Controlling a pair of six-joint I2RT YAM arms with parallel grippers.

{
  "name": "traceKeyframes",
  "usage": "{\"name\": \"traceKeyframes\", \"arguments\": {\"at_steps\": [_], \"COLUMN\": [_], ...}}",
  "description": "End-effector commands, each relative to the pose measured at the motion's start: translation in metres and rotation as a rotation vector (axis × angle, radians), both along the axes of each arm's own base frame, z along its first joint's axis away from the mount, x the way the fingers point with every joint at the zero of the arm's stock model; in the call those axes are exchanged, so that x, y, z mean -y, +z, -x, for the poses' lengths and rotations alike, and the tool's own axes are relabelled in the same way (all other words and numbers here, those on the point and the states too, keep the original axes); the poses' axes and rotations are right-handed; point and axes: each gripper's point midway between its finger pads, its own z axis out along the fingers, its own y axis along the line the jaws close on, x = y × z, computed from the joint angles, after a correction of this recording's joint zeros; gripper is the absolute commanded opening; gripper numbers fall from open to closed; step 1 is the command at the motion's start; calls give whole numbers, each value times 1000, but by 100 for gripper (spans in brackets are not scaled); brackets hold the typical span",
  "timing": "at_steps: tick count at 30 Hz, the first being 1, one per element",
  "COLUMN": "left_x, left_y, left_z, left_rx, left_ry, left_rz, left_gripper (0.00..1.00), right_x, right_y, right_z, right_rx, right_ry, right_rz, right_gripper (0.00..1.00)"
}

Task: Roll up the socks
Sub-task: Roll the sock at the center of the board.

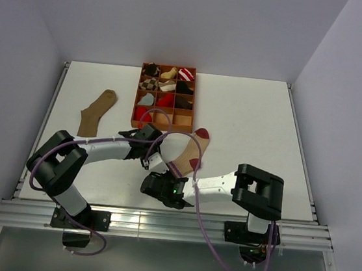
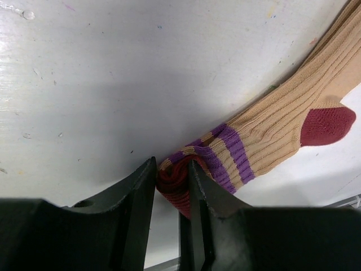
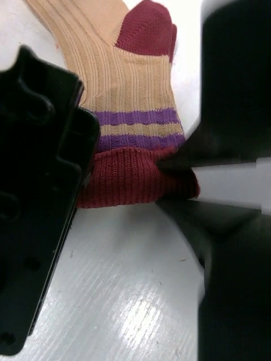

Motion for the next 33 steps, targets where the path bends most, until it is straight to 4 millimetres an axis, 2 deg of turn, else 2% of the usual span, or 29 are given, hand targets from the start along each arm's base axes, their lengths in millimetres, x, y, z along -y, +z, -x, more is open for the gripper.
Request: {"name": "traceKeyframes", "arguments": {"at_steps": [1, 3, 4, 5, 7, 9, 10, 11, 13, 14, 15, 16, 17, 18, 19, 22, 23, 26, 33], "left_x": [-35, -34, -33, -32, -28, -29, -29, -29, -32, -30, -36, -37, -39, -39, -38, -35, -37, -30, -16], "left_y": [-33, -31, -30, -27, -18, -10, -5, 5, 13, 25, 24, 34, 33, 35, 44, 48, 42, 42, 34], "left_z": [30, 28, 28, 26, 23, 14, 12, 7, 4, -1, 1, 0, 0, 1, 0, 5, 10, 11, 14], "left_rx": [-108, -102, -100, -95, -75, -36, -21, 16, 45, 88, 90, 120, 134, 147, 179, 209, 203, 211, 193], "left_ry": [-16, -5, -3, 3, 17, 59, 73, 93, 128, 147, 174, 189, 209, 214, 218, 214, 206, 182, 154], "left_rz": [-182, -172, -168, -160, -135, -131, -122, -105, -80, -39, -28, 7, 33, 55, 97, 172, 174, 223, 296], "left_gripper": [36, 37, 38, 39, 45, 53, 55, 56, 62, 63, 65, 66, 67, 68, 69, 70, 70, 71, 70], "right_x": [11, 15, 16, 16, 15, 5, 16, 8, 4, -1, 0, -1, -9, 1, 1, 4, 5, 2, 7], "right_y": [-29, -36, -39, -41, -48, -44, -51, -49, -40, -33, -33, -30, -17, -22, -19, -13, -15, -11, -24], "right_z": [12, 15, 17, 19, 28, 32, 37, 38, 38, 37, 37, 35, 30, 29, 26, 21, 21, 20, 30], "right_rx": [-74, -89, -105, -117, -169, -210, -241, -288, -320, -337, -384, -404, -407, -460, -480, -549, -570, -637, -808], "right_ry": [-15, -24, -21, -25, -13, -1, -5, -5, -2, -3, -3, -5, -7, -24, -41, -56, -61, -54, -100], "right_rz": [1, 0, -2, -13, -45, -139, -134, -205, -306, -364, -423, -465, -560, -591, -637, -744, -759, -863, -966], "right_gripper": [22, 11, 2, 0, 0, 0, 0, 0, 0, 0, 0, 0, 0, 0, 0, 0, 0, 0, 0]}}
